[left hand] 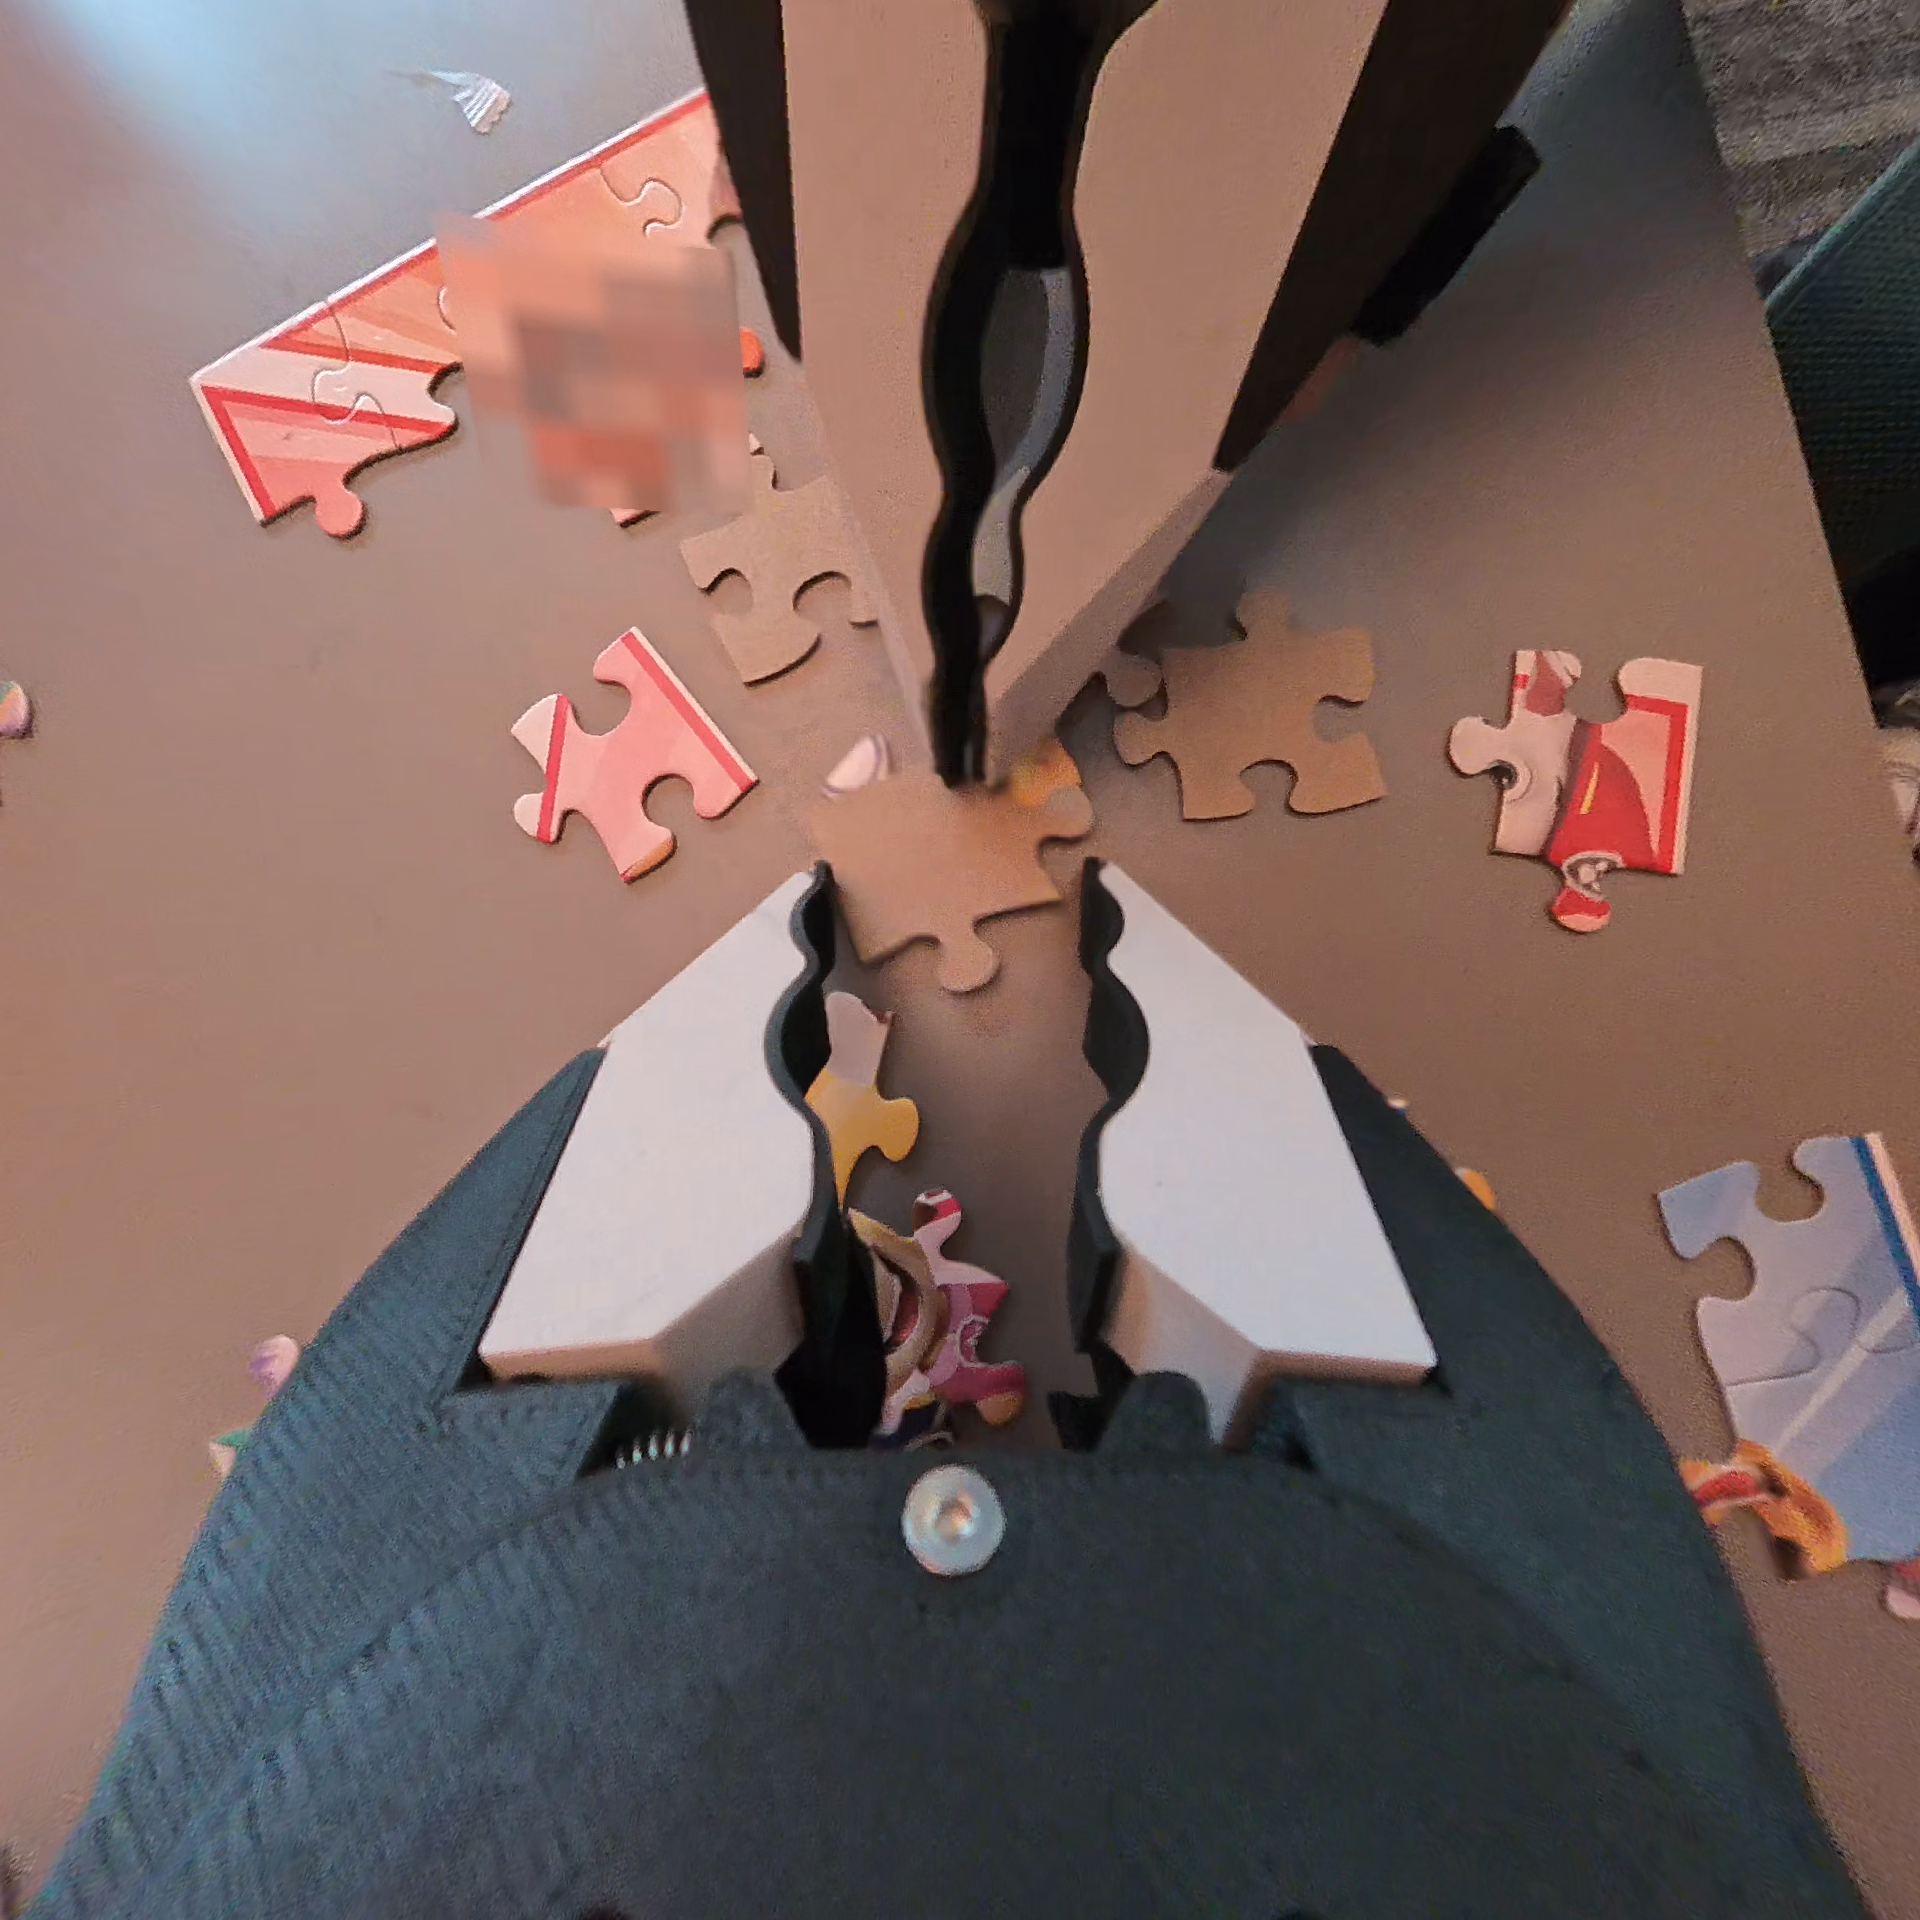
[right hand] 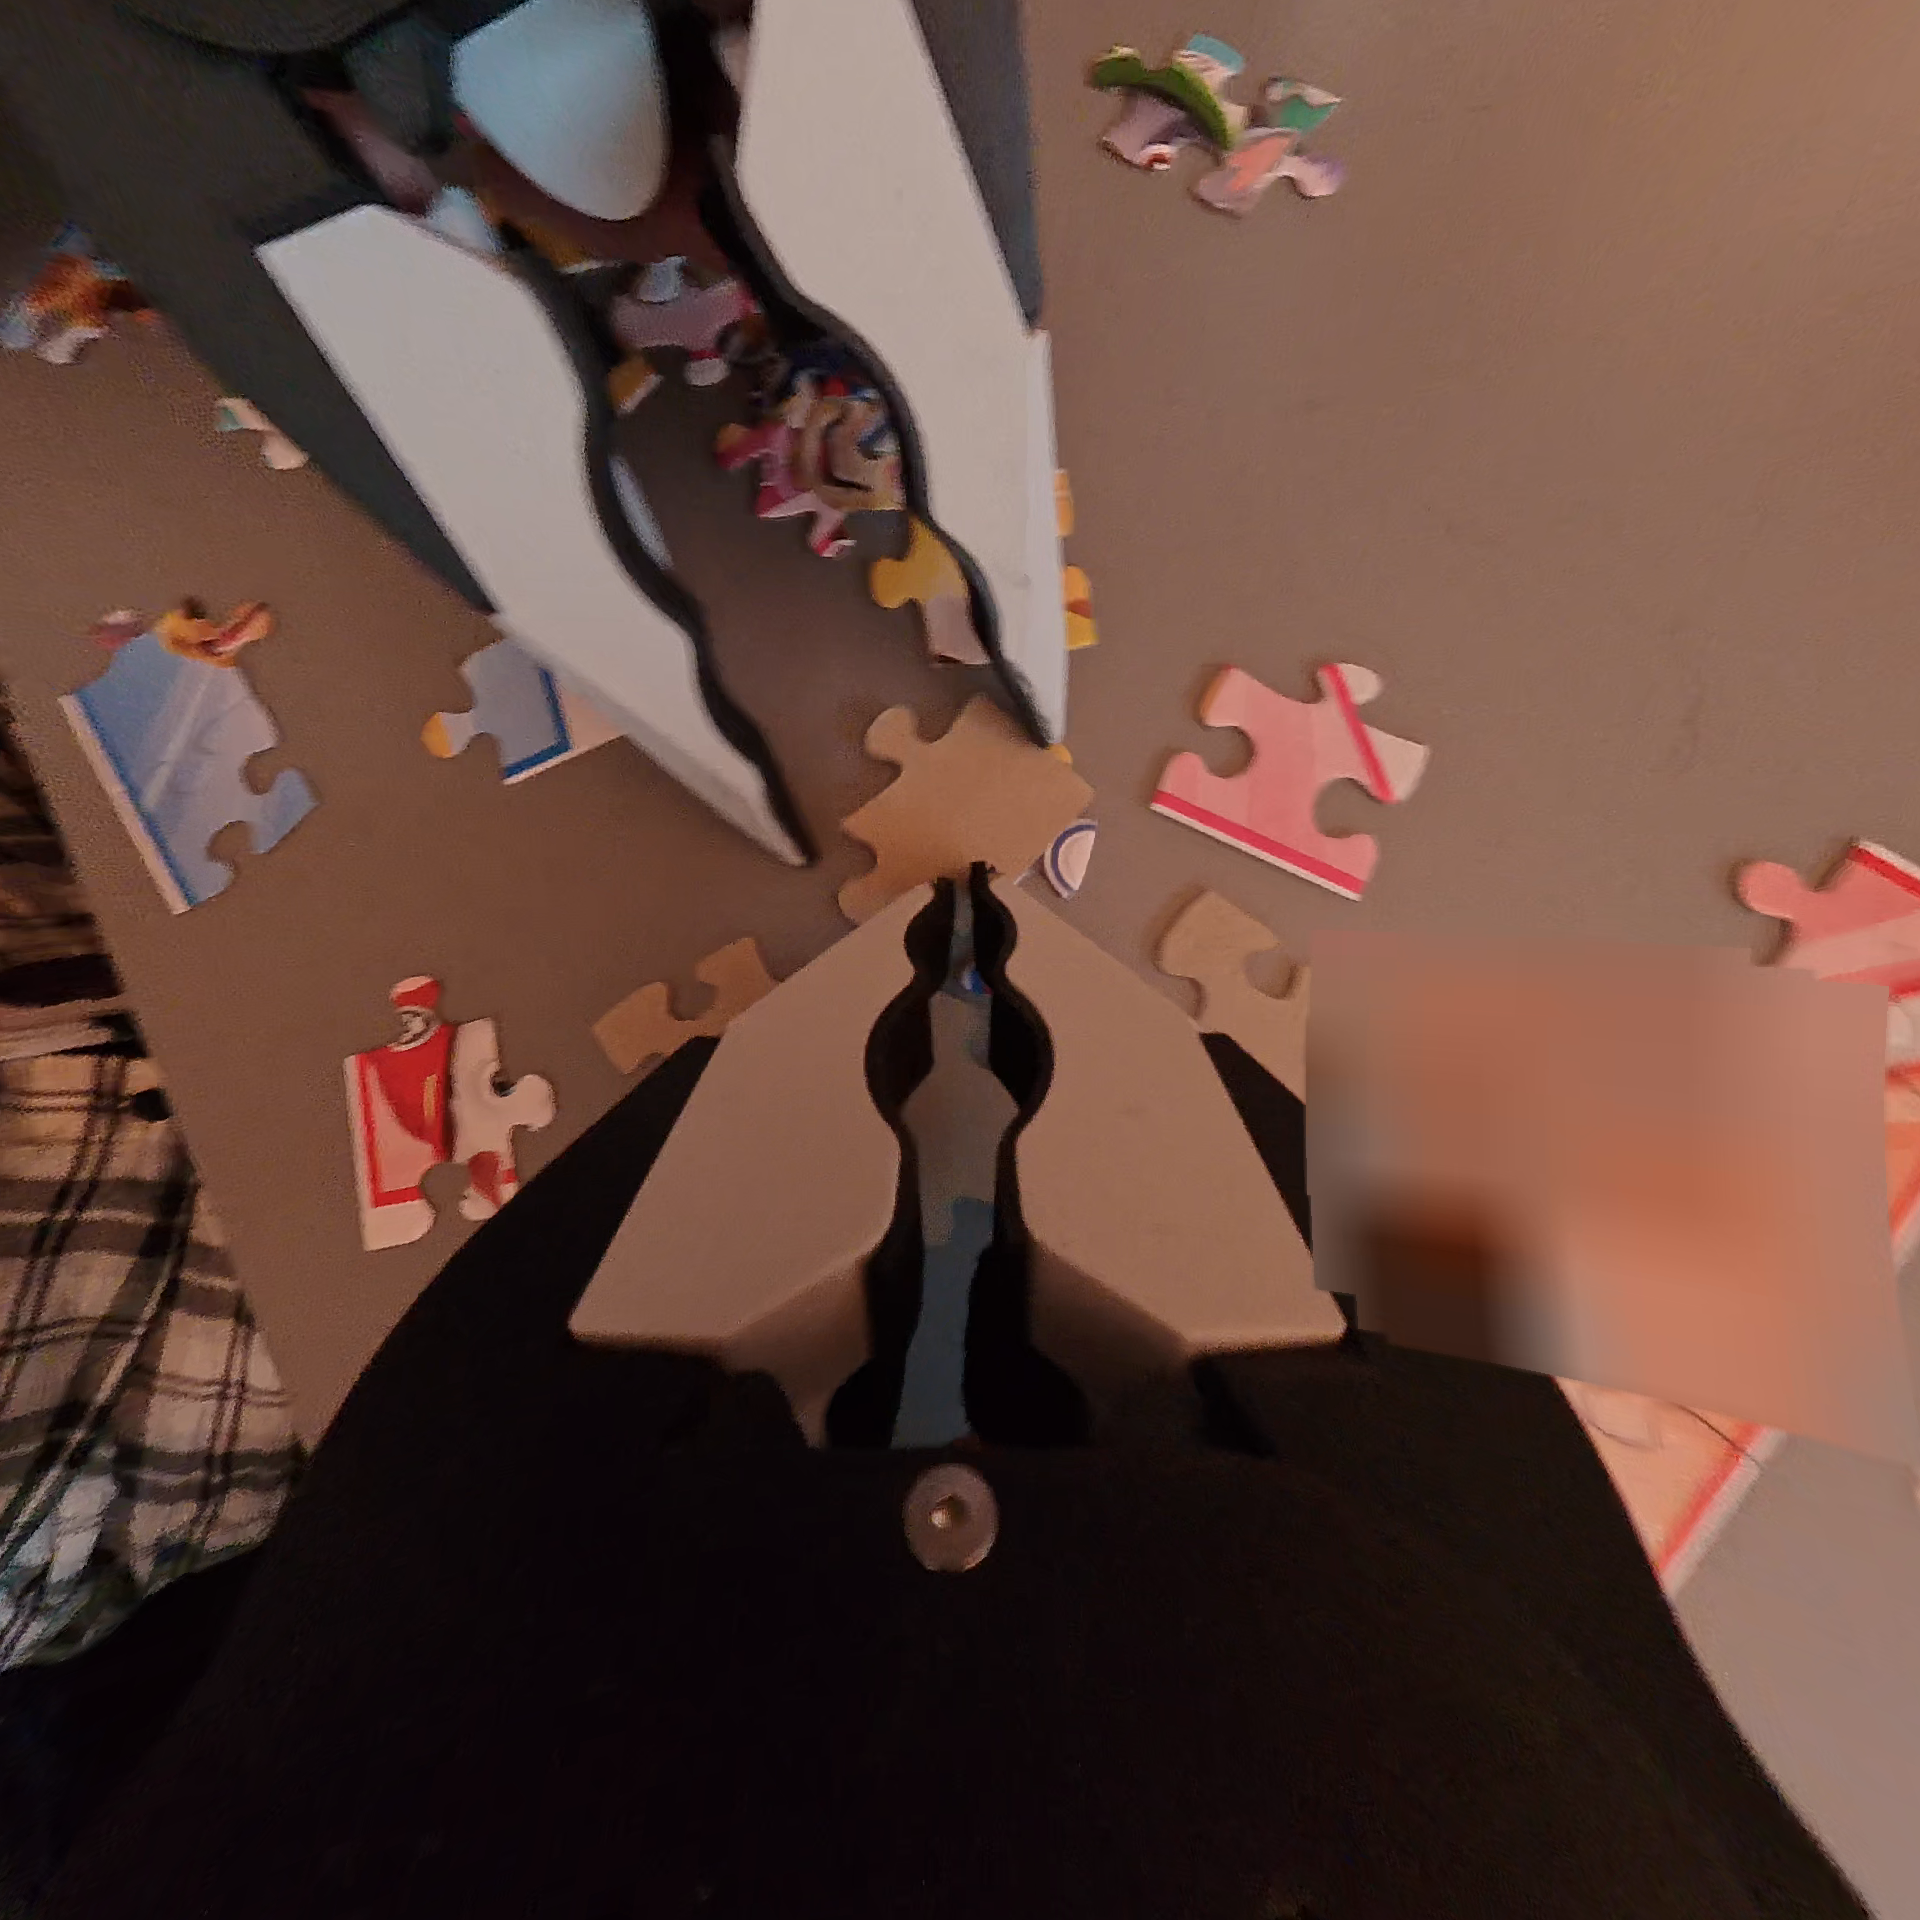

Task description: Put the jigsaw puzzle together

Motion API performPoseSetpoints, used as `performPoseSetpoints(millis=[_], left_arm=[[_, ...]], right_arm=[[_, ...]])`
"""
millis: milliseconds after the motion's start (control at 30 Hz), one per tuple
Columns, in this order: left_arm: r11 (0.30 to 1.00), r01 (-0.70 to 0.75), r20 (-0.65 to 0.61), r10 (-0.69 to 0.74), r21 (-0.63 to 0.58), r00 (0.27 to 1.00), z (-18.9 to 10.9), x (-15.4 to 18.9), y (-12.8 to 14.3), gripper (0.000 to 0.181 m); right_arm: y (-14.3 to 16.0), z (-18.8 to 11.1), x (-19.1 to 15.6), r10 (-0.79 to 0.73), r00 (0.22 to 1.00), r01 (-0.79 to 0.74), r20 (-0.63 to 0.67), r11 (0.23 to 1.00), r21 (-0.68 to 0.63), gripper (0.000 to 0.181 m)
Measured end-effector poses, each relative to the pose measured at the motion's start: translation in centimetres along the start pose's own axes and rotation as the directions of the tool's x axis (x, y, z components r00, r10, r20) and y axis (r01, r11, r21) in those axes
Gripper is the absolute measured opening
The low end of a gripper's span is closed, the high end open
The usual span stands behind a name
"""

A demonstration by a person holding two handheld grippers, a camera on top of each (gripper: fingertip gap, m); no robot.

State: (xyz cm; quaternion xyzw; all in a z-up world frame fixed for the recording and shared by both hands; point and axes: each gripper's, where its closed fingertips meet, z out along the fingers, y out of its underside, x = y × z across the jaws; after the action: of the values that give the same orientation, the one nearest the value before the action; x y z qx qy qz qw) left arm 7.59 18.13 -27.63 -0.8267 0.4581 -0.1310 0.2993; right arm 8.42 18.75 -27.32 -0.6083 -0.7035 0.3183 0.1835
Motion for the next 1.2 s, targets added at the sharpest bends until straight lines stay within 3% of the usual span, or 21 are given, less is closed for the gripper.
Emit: performPoseSetpoints(millis=[133, 267, 433, 533, 633, 800, 1067, 1200], left_arm=[[0.973, -0.226, 0.039, 0.228, -0.048, 0.973, -0.5, 0.9, 0.3, 0.023], [0.972, -0.23, 0.04, 0.232, -0.056, 0.972, -0.5, 0.7, 0.3, 0.026], [0.949, -0.303, 0.097, 0.31, -0.084, 0.946, -0.3, 0.4, -0.3, 0.029], [0.925, -0.364, 0.125, 0.376, -0.108, 0.918, -0.3, 0.6, -0.4, 0.026], [0.909, -0.402, 0.12, 0.413, -0.107, 0.903, -0.2, 1.2, -0.2, 0.011], [0.911, -0.411, 0.109, 0.411, -0.02, 0.905, -0.3, 2.2, -0.8, 0.001], [0.918, -0.393, 0.168, 0.378, 0.064, 0.91, -1.5, 1.0, -2.4, 0.0], [0.936, -0.336, 0.133, 0.322, 0.103, 0.937, -1.5, 0.6, -3.0, 0.0]], right_arm=[[-0.1, -0.3, -0.3, -0.027, 1.0, 0.027, -0.014, 1.0, 0.003, 0.008], [0.0, -0.6, 1.0, -0.027, 0.996, 0.028, -0.089, 1.0, 0.001, 0.003], [0.2, 0.0, 1.2, 0.033, 0.998, -0.033, -0.062, 0.999, -0.004, 0.0], [0.3, 0.0, 1.2, 0.039, 0.998, -0.04, -0.044, 0.999, -0.017, 0.0], [0.3, 0.0, 1.2, 0.043, 0.999, -0.044, -0.033, 0.999, -0.022, 0.0], [0.3, 0.0, 0.9, 0.056, 0.998, -0.056, -0.004, 0.998, -0.002, 0.0], [0.3, 0.0, 0.7, 0.071, 0.997, -0.071, 0.034, 0.997, 0.004, 0.0], [0.3, 0.0, 0.7, 0.076, 0.996, -0.077, 0.041, 0.997, 0.01, 0.0]])
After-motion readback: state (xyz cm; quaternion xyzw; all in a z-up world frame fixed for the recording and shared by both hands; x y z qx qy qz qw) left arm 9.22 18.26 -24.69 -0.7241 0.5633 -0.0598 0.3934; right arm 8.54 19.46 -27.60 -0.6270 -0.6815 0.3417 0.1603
